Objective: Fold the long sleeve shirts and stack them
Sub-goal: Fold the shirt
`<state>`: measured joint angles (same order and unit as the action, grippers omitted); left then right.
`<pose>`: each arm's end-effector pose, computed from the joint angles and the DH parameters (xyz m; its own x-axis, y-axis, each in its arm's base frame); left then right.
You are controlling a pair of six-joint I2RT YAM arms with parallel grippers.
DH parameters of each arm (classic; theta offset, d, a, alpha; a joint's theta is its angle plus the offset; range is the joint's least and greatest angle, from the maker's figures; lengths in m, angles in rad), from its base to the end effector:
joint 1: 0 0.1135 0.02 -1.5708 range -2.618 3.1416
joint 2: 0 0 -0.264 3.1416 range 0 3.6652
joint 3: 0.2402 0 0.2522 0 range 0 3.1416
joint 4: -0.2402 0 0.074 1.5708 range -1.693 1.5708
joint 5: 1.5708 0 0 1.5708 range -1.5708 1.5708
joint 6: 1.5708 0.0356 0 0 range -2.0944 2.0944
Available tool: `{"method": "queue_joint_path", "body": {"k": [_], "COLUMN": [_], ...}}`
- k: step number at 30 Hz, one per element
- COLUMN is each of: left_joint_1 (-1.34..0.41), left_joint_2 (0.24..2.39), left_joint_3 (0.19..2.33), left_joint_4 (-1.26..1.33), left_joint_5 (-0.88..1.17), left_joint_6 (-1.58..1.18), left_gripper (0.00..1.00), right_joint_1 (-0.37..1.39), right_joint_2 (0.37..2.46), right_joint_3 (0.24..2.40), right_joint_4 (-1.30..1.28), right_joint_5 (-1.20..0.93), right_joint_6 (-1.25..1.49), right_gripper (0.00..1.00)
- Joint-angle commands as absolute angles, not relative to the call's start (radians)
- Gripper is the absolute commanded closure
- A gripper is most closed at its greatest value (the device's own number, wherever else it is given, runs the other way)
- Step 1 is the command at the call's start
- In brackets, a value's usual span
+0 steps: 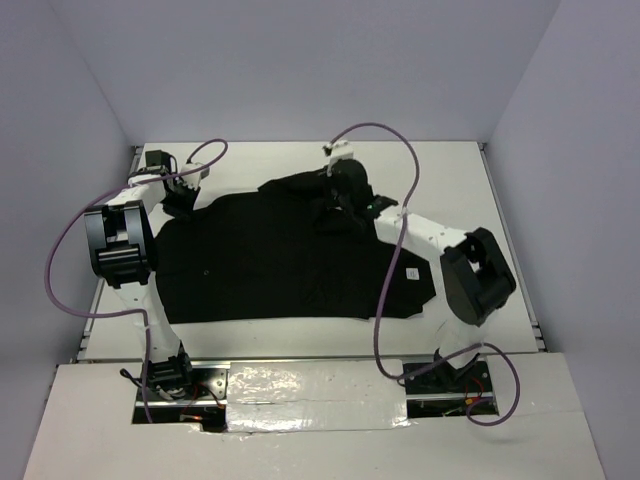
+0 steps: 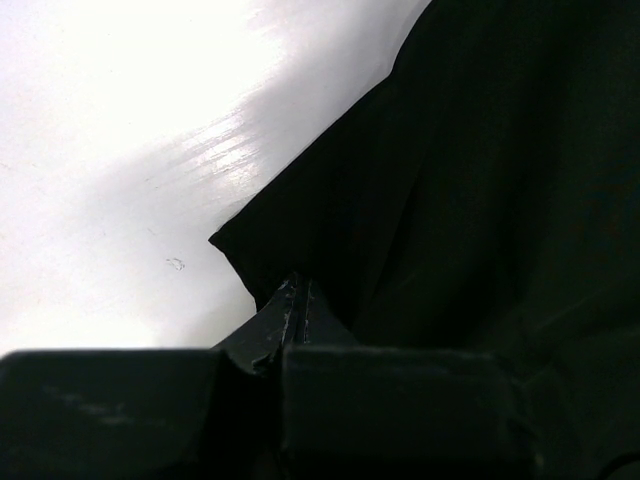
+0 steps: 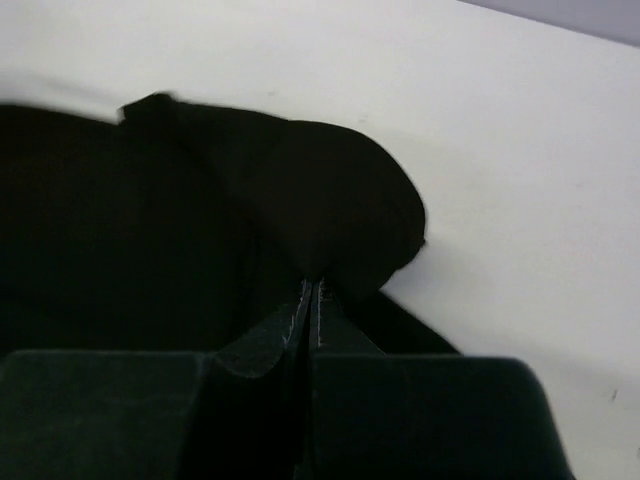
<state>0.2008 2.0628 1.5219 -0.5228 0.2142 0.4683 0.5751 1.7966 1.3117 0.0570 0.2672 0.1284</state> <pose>0.4311 0.0800 0.1764 -0.8067 0.2859 -0.5172 0.3030 0.9515 0.0534 0.3595 0.2218 0.2647 -0.3867 -0.1035 -0.9164 -0.2758 0.9612 0.0078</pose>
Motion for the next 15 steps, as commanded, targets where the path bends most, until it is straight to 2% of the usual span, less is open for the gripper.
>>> {"method": "queue_joint_path", "body": {"k": [1, 3, 5, 6, 7, 9, 10, 12, 15], "left_joint_1": [0.201, 0.201, 0.202, 0.201, 0.201, 0.201, 0.202, 0.202, 0.201], "left_joint_2": [2.013, 2.014, 2.016, 2.016, 2.017, 2.02, 2.022, 2.023, 2.019], "left_joint_3": [1.514, 1.513, 1.516, 1.514, 1.516, 1.517, 1.519, 1.519, 1.509], "left_joint_4": [-0.531, -0.529, -0.529, -0.531, -0.531, -0.532, -0.535, -0.537, -0.537], "left_joint_5": [0.232, 0.236, 0.238, 0.239, 0.239, 0.239, 0.241, 0.241, 0.242], "left_joint_6": [0.472, 0.471, 0.471, 0.471, 0.471, 0.472, 0.472, 0.472, 0.477], "left_gripper": [1.0, 1.0, 1.0, 1.0, 1.0, 1.0, 1.0, 1.0, 1.0], "right_joint_1": [0.707, 0.756, 0.805, 0.813, 0.822, 0.822, 0.821, 0.821, 0.808], "right_joint_2": [1.687, 1.684, 1.707, 1.715, 1.723, 1.704, 1.671, 1.646, 1.676], "right_joint_3": [1.186, 1.114, 1.085, 1.081, 1.077, 1.068, 1.068, 1.094, 1.231], "right_joint_4": [0.265, 0.233, 0.183, 0.131, 0.115, 0.123, 0.138, 0.17, 0.122], "right_joint_5": [0.252, 0.242, 0.221, 0.189, 0.181, 0.147, 0.134, 0.118, 0.142], "right_joint_6": [-0.062, -0.109, -0.13, -0.153, -0.158, -0.155, -0.156, -0.155, -0.083], "right_gripper": [1.0, 1.0, 0.83, 0.71, 0.4, 0.14, 0.04, 0.02, 0.05]}}
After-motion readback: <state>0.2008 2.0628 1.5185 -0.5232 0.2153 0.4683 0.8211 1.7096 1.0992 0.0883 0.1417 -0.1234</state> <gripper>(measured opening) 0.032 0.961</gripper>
